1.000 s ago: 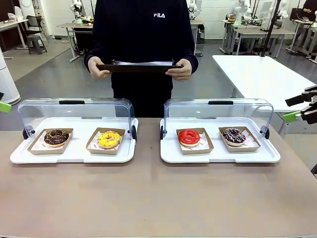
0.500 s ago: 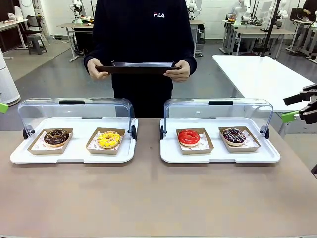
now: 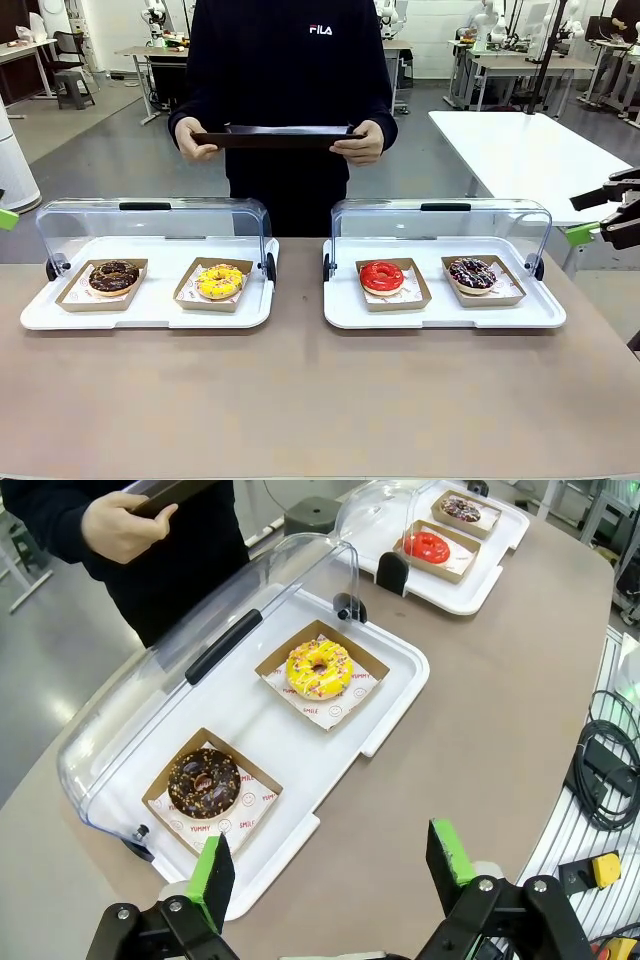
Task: Provide the desired donut to the person.
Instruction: Pick up and lift the Paper togo box containing the Donut pointed at by the person.
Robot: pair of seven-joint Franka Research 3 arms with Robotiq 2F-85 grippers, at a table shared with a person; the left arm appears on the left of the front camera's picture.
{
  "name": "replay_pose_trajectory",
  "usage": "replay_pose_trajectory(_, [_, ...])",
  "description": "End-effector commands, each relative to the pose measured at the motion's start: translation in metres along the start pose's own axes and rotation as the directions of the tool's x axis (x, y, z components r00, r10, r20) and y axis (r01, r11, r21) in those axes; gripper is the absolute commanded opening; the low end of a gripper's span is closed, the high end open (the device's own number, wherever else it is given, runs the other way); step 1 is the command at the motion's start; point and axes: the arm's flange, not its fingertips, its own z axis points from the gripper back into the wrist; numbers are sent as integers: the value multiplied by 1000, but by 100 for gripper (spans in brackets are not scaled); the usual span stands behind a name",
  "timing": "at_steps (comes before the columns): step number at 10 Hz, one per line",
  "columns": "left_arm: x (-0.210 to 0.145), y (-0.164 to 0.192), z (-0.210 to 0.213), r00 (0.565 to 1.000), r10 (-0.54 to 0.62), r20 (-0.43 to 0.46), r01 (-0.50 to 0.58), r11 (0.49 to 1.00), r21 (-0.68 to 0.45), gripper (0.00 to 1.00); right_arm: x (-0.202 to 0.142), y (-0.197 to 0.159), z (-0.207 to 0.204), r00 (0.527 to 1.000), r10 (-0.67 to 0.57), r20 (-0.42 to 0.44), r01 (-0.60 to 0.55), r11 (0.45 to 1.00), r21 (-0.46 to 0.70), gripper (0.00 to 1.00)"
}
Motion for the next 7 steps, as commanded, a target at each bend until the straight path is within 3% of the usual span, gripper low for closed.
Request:
replay_pose_trajectory(1, [0,1,2,1000,2,6,-2,1000,4,100,-4,-2,3,1000,-9,8,9,1000,1,100])
replay_pose_trajectory(7, [0,1,2,1000,2,6,-2,1000,4,100,-4,-2,3,1000,-9,8,9,1000,1,100])
